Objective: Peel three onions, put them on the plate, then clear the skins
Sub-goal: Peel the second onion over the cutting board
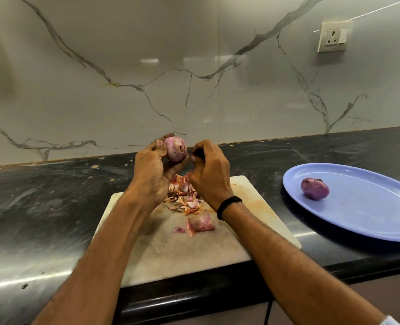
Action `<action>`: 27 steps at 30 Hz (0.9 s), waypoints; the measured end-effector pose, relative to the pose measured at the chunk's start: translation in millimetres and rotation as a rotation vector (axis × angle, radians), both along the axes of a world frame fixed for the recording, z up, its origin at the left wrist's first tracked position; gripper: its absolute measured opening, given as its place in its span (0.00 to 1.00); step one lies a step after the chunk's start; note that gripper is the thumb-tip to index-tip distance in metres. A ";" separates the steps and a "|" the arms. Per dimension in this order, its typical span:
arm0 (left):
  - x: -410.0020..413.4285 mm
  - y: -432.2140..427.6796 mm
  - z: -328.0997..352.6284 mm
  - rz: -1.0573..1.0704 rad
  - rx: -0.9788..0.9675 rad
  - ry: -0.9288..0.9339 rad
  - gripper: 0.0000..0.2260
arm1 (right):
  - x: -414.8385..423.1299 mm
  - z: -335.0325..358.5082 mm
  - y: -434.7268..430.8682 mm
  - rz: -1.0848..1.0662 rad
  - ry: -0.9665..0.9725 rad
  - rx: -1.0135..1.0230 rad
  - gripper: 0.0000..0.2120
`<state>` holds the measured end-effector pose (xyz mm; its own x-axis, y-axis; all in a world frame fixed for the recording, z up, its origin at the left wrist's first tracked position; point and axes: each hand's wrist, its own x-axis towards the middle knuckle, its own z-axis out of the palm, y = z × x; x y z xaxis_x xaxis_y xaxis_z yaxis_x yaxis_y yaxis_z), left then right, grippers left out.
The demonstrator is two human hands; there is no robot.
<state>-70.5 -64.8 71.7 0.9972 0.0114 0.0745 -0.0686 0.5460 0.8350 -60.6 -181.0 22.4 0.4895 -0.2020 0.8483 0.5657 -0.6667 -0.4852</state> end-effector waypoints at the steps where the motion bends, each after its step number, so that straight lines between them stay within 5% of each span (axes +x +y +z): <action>1: -1.0 0.5 0.6 0.009 -0.001 0.011 0.12 | -1.0 0.5 -0.7 -0.002 0.001 0.013 0.09; 27: -3.0 0.4 -6.0 -0.052 0.215 -0.120 0.13 | -1.1 2.2 1.6 0.047 -0.100 0.060 0.04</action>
